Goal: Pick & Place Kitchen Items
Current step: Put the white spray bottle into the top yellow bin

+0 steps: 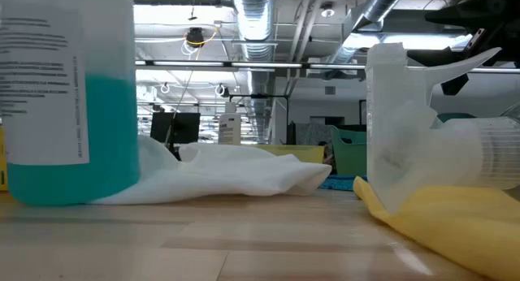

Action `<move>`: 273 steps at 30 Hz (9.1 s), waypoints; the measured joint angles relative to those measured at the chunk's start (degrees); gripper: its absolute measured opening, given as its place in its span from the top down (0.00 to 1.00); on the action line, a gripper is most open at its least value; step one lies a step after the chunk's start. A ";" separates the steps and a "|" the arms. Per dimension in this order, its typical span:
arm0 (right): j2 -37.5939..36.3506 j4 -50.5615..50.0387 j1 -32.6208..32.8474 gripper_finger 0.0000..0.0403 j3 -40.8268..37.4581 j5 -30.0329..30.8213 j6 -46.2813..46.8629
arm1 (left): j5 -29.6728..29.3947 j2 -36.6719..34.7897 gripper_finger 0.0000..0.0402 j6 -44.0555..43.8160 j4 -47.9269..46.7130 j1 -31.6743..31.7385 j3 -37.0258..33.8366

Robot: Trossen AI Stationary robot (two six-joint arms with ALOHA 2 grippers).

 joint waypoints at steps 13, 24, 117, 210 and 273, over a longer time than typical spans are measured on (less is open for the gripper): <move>0.02 -0.17 -1.09 0.31 0.00 -0.31 0.01 | -3.85 -0.33 0.46 -2.80 -1.65 6.85 -0.11; 0.02 -0.34 -1.09 0.31 0.00 -0.34 0.02 | -6.24 -0.31 0.46 -6.43 -4.77 10.12 -0.15; 0.00 2.02 -1.09 0.31 0.00 -0.38 5.34 | -36.35 13.71 0.48 -52.16 -50.46 -20.65 99.08; 0.02 -0.02 0.54 0.31 0.02 -3.37 9.05 | 36.90 16.52 0.48 -182.70 -156.86 16.11 84.46; 0.00 0.78 0.53 0.31 0.02 -4.86 8.83 | 35.79 10.73 0.94 -137.51 -139.16 37.38 82.95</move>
